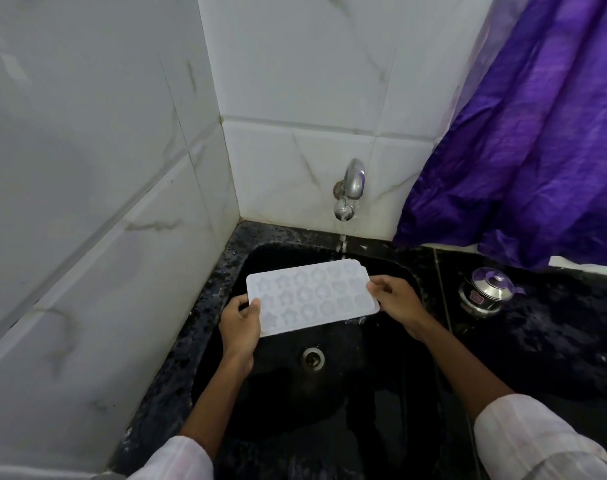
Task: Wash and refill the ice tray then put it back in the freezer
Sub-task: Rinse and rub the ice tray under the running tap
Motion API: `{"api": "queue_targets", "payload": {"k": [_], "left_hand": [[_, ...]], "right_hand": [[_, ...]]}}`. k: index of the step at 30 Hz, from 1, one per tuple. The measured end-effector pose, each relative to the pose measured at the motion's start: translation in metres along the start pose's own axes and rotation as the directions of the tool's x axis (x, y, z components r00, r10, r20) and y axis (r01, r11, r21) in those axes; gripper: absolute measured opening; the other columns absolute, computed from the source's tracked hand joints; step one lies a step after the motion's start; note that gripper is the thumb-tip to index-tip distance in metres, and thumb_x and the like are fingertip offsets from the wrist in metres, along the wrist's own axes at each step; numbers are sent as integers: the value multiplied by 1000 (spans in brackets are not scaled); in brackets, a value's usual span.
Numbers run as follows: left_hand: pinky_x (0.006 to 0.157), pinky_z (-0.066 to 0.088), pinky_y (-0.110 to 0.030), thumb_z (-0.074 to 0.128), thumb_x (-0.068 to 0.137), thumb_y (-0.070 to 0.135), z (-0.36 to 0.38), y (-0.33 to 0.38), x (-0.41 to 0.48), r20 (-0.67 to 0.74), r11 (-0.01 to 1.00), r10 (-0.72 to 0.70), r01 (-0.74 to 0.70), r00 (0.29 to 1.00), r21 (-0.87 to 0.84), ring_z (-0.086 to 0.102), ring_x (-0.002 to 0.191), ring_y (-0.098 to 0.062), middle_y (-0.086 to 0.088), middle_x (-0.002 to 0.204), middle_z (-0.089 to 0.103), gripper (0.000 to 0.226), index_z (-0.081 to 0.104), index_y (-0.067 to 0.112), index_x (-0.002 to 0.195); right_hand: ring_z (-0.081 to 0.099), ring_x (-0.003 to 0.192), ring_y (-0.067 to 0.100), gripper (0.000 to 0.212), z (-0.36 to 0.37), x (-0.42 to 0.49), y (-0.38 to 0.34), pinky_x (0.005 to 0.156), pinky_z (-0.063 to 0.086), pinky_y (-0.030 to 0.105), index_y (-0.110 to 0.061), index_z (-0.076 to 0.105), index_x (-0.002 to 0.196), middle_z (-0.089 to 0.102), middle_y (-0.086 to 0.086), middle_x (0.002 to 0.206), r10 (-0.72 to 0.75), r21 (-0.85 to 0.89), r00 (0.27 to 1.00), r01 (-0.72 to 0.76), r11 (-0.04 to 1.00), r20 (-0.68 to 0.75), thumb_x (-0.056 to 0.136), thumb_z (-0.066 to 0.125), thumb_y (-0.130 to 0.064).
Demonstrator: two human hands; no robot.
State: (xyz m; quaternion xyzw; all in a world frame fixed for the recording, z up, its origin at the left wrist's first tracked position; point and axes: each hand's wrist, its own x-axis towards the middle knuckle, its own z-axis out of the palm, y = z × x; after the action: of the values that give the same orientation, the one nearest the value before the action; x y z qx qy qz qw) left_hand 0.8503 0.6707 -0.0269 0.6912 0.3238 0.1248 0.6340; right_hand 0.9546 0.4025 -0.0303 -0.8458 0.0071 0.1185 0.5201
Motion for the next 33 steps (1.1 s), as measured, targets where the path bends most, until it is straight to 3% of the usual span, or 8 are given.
{"api": "queue_targets", "payload": {"k": [4,14,20,22,26,28,31,33], "left_hand": [[75,60,-44,58,97,17,-4,-5,0,32,992,71,-74,997,103,71,81,-17,1,87,73,6,63,14,98],[72,50,-18,65,93,10,-1,7,7,26,938,266,-265,964,222,66,84,-11,-1,94,70,15,70,5,106],[80,53,-27,67,92,11,-1,9,7,13,906,341,-332,940,263,66,85,-12,-1,96,71,16,71,6,107],[83,54,-27,66,92,11,-2,10,7,12,900,362,-353,932,255,67,86,-10,-1,97,71,16,71,7,107],[78,53,-19,65,93,10,-1,15,2,-6,876,430,-416,903,243,69,87,-12,-4,96,73,15,70,4,106],[77,50,-12,64,94,8,-1,19,-2,-21,861,468,-450,884,237,68,88,-11,-1,97,72,17,69,2,108],[86,54,-25,63,94,9,-3,23,-4,-47,808,565,-540,824,235,70,90,-11,-4,99,74,17,69,3,108],[85,56,-29,63,94,9,-3,25,-3,-67,773,617,-589,784,233,70,89,-10,-4,98,75,15,70,5,107]], "right_hand": [[71,93,12,13,2,-3,17,87,58,44,-25,72,102,74,-4,98,5,22,999,-4,1000,-38,92,63,-27],[69,89,13,7,-3,-7,9,85,58,44,-21,68,93,72,-5,93,-94,-45,980,87,995,-176,91,66,-16],[68,88,13,6,-7,-14,-5,87,57,38,-13,70,93,71,-3,89,-155,-108,963,133,985,-221,88,69,-10],[68,86,13,5,-9,-15,-9,86,57,34,-14,69,89,71,-3,87,-189,-132,953,161,978,-238,87,70,-9],[63,75,9,18,-14,-22,-19,70,44,6,-19,61,78,66,-7,75,-279,-190,928,235,953,-248,86,70,-6],[63,73,9,15,-18,-24,-22,68,43,7,-16,62,77,66,-5,74,-322,-219,912,270,938,-253,85,71,-6],[68,80,13,4,-24,-26,-28,75,50,19,-7,68,83,72,1,82,-398,-229,881,345,910,-254,84,71,-5],[68,82,14,3,-30,-27,-33,76,50,18,-5,69,85,73,3,84,-460,-248,854,403,881,-245,84,71,-3]]}}
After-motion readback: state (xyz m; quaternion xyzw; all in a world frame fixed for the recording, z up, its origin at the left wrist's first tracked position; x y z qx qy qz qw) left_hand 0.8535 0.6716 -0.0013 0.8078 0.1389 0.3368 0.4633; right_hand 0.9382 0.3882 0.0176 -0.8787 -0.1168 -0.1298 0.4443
